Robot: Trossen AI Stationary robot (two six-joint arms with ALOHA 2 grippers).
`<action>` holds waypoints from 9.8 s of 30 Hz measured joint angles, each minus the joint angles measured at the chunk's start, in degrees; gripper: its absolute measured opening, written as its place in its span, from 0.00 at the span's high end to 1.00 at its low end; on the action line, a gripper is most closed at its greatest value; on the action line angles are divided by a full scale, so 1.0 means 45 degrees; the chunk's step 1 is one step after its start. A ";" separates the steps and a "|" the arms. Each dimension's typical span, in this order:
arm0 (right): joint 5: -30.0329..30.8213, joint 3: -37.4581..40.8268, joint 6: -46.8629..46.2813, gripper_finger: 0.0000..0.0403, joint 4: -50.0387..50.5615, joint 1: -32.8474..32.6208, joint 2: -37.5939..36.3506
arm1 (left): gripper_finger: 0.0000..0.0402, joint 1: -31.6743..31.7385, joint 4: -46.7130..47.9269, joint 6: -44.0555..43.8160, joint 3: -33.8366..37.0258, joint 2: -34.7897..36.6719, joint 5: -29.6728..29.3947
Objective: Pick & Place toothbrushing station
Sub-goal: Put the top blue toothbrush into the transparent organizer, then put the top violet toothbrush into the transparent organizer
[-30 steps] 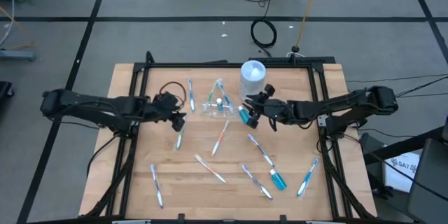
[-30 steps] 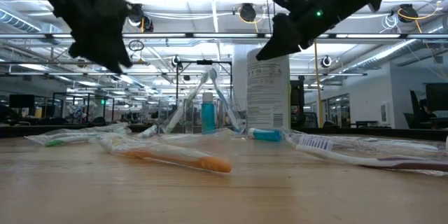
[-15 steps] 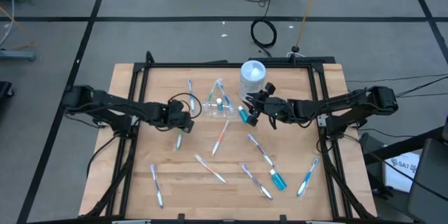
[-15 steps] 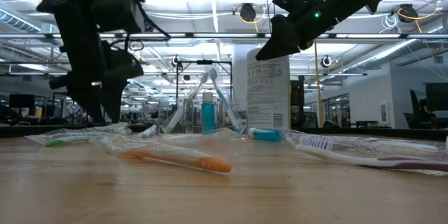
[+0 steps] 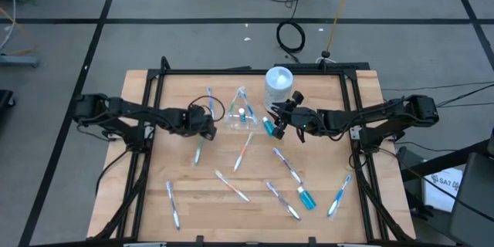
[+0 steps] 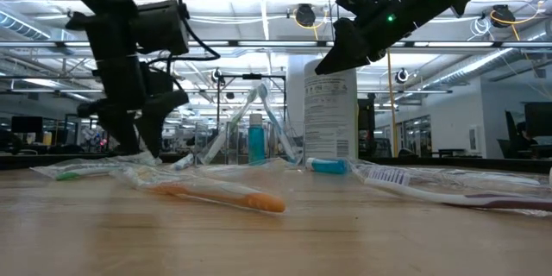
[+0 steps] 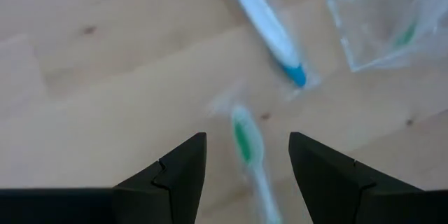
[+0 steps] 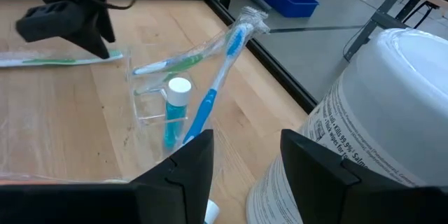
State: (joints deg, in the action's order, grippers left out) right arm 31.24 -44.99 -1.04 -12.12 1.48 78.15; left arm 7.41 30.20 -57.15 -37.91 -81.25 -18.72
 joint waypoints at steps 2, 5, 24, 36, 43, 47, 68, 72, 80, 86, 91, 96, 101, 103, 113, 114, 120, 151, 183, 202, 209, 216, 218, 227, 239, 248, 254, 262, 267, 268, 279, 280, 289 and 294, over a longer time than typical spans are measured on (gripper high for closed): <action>0.0000 0.0000 0.0000 0.61 -0.0005 0.0000 0.0004 | 0.47 0.0380 -0.0348 0.0460 0.0000 0.0000 0.0210; 0.0000 0.0000 0.0006 0.61 -0.0005 0.0000 0.0005 | 0.47 0.0932 -0.0488 0.0709 -0.0005 0.0000 0.0121; -0.0001 0.0000 0.0044 0.61 -0.0010 0.0001 0.0010 | 0.47 0.5186 -0.4351 0.2323 -0.0005 -0.0166 0.0139; -0.0003 0.0000 0.0044 0.61 -0.0019 0.0351 0.0010 | 0.47 0.5776 -0.6843 0.2775 -0.0015 -0.2734 0.0394; -0.0005 0.0000 0.0189 0.61 -0.0019 0.0355 0.0010 | 0.49 0.5836 -0.6940 0.3480 -0.0060 -0.3172 0.0043; -0.0005 0.0000 0.0189 0.61 -0.0015 0.0355 0.0010 | 0.61 0.5846 -0.6877 0.4041 -0.0049 -0.3181 -0.0004; -0.0005 0.0000 0.0412 0.61 -0.0015 0.0355 0.0010 | 0.97 0.5589 -0.7355 0.5152 0.0019 -0.0406 -0.0697; -0.0005 0.0001 0.0427 0.61 -0.0015 0.0355 0.0010 | 0.97 0.4700 -0.8842 0.6664 0.0019 0.1307 -0.0747; -0.0005 0.0001 0.0427 0.61 -0.0010 0.0355 0.0010 | 0.99 0.2335 -1.2453 0.9227 -0.0015 0.2989 0.0093; -0.0010 0.0005 0.0427 0.61 -0.0010 0.0355 0.0010 | 0.98 0.1364 -1.4520 1.0922 -0.0023 0.1900 -0.0973; -0.0010 0.0005 0.0427 0.61 -0.0010 0.0355 0.0010 | 0.97 0.1122 -1.6007 1.1324 -0.0015 0.0033 -0.2046; -0.0010 0.0005 0.0427 0.61 -0.0010 0.0355 0.0010 | 0.98 0.1071 -1.8787 1.2073 -0.0010 -0.2040 -0.2544; -0.0015 0.0005 0.0329 0.61 0.0002 0.0326 0.0010 | 0.97 0.0970 -2.0102 1.2187 -0.0008 -0.3447 -0.3317; -0.0028 0.0005 0.0196 0.61 0.0088 0.0321 0.0010 | 0.96 0.0808 -2.0074 1.1927 0.0119 -0.3619 -0.3594; -0.1725 0.0010 -0.0119 0.61 0.0559 0.0320 0.0019 | 0.95 -0.0130 -2.0120 1.0958 0.1650 -0.3672 -0.6214; -0.1719 0.0010 -0.0219 0.61 0.0563 0.0316 0.0019 | 0.94 -0.0167 -2.0121 1.0962 0.1741 -0.3672 -0.6478; -0.1664 0.0010 -0.0842 0.61 0.0568 0.0321 0.0019 | 0.89 -0.0138 -1.9869 1.0983 0.1904 -0.3672 -0.6421; -0.1933 0.0010 -0.1529 0.61 0.0189 -0.1321 0.0019 | 0.88 -0.0620 -1.8065 1.1028 0.1602 -0.3672 -0.6051; -0.3007 0.0010 -0.1297 0.61 -0.0535 -0.1691 0.0019 | 0.43 -0.2256 -1.5173 1.2061 0.1418 -0.0844 -0.7037; 0.0041 -0.1639 -0.3141 0.61 0.3464 -0.3868 0.0226 | 0.43 -0.2414 -0.8962 1.0663 0.1418 0.3683 -0.5071; -0.0817 -0.0015 -0.6748 0.56 0.5220 -0.3944 0.0387 | 0.43 -0.2061 -0.8448 1.0580 0.1418 0.3587 -0.4929; -0.2522 0.2466 -0.7460 0.45 0.1116 -0.3939 0.0382 | 0.43 -0.1887 -0.8268 1.0007 0.1418 0.3536 -0.4885; -0.2702 0.2770 -0.7369 0.44 0.0487 -0.3963 0.0504 | 0.43 -0.1887 -0.8285 0.9993 0.1418 0.3536 -0.4881; -0.3326 0.1607 -0.7312 0.47 0.0091 -0.4105 0.3368 | 0.43 -0.1863 -0.8442 0.9769 0.1418 0.3536 -0.4847; -0.3046 0.1341 -0.6597 0.48 -0.0675 -0.4099 0.3457 | 0.43 -0.1792 -0.8486 0.9759 0.1418 0.3536 -0.4468; -0.1948 0.1381 -0.6041 0.48 0.0407 -0.4099 0.2492 | 0.43 -0.1795 -0.8429 0.9750 0.1418 0.3536 -0.4417; -0.1673 0.1430 -0.7399 0.48 0.1430 -0.4043 0.3221 | 0.43 -0.1795 -0.8384 0.9740 0.1418 0.3536 -0.4135; -0.2002 0.1365 -0.7287 0.51 0.1262 -0.4104 0.4188 | 0.43 -0.1795 -0.8380 0.9721 0.1418 0.3536 -0.4133; -0.2267 0.1365 -0.7053 0.66 0.1253 -0.4082 0.3932 | 0.43 -0.1795 -0.8376 0.9725 0.1418 0.3536 -0.4133; -0.2306 0.1374 -0.7071 0.70 0.1212 -0.4047 0.3859 | 0.43 -0.1795 -0.8375 0.9721 0.1418 0.3536 -0.4133; -0.2434 0.1438 -0.5735 0.98 -0.0721 -0.3481 0.2570 | 0.43 -0.1795 -0.8380 0.9648 0.1418 0.3536 -0.4119; -0.2411 0.1438 -0.5353 0.98 -0.1177 -0.3393 0.2349 | 0.43 -0.1795 -0.8380 0.9643 0.1418 0.3536 -0.4072; -0.2336 0.1413 0.0710 0.99 -0.9079 -0.2582 0.1287 | 0.43 -0.1795 -0.8380 0.9638 0.1418 0.3536 -0.3744; -0.2345 0.1413 0.2788 1.00 -1.1094 -0.1685 0.1287 | 0.43 -0.1795 -0.8380 0.9751 0.1418 0.3536 -0.3744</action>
State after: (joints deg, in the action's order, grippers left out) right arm 20.69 -38.63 11.51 -62.04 -6.11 83.94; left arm -0.67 -7.51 -13.27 -31.53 -65.34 -35.57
